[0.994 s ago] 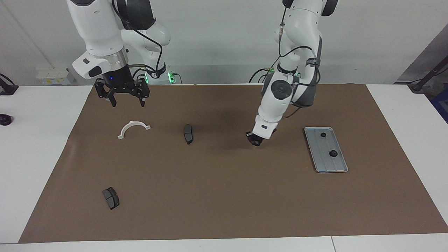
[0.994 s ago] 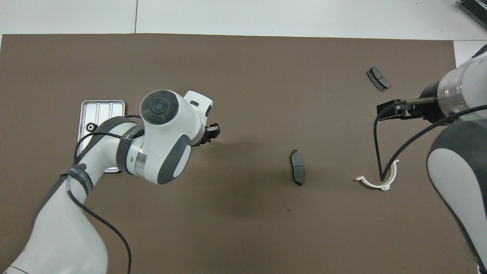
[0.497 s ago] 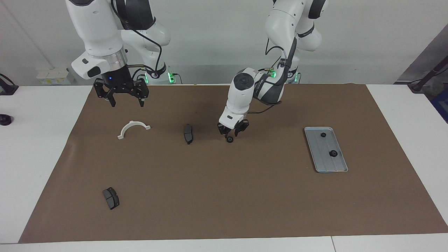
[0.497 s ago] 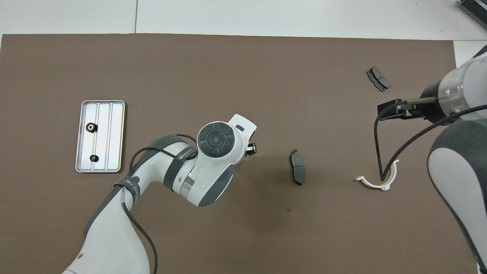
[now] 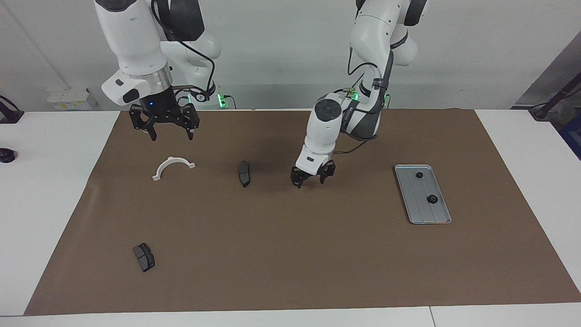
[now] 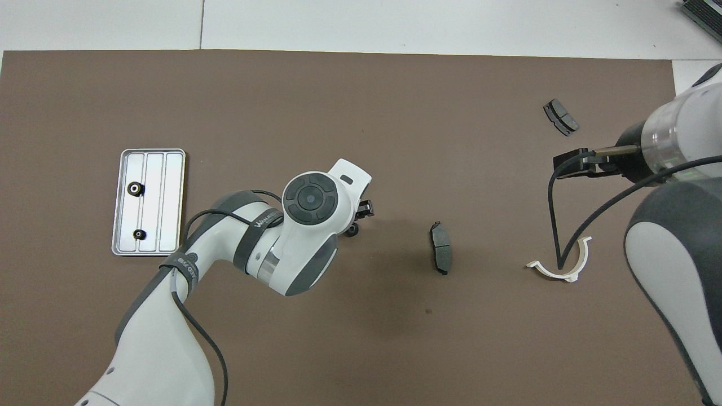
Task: Place bearing gear from tray to pile
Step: 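Carry the gear to the table center with the left gripper and release, then grasp the gear with the right gripper while the left gripper returns to tray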
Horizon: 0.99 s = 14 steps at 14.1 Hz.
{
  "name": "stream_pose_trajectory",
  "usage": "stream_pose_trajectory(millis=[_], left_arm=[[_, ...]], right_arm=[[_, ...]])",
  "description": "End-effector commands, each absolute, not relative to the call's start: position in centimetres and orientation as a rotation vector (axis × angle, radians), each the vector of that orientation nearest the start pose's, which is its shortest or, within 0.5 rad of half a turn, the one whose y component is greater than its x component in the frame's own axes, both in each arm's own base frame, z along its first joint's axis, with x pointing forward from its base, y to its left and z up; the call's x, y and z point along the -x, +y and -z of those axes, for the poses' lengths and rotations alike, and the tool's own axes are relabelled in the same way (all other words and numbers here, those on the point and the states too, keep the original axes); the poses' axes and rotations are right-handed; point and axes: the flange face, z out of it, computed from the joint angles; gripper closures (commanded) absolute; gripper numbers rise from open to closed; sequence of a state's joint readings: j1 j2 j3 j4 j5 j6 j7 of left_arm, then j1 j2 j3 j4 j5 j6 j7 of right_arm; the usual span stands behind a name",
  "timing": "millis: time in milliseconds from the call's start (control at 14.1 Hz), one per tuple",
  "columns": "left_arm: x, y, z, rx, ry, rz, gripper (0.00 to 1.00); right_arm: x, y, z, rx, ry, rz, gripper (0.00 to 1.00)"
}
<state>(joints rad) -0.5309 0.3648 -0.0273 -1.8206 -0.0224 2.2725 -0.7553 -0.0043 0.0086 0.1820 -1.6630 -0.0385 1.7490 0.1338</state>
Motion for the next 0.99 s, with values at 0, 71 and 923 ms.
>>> stream_pose_trajectory(millis=[0, 71, 923], left_arm=[[-58.5, -27.2, -37.8, 3.179, -0.348, 0.069, 0.12], [-59.6, -24.5, -38.9, 3.177, -0.359, 0.068, 0.12], [-60.8, 2.9, -35.2, 3.168, -0.134, 0.044, 0.19]], right_arm=[[-55.7, 12.7, -57.4, 3.128, -0.15, 0.154, 0.0], [-55.8, 13.9, -56.5, 3.123, -0.147, 0.153, 0.0], [-55.5, 34.5, -41.2, 3.078, -0.042, 0.237, 0.0]])
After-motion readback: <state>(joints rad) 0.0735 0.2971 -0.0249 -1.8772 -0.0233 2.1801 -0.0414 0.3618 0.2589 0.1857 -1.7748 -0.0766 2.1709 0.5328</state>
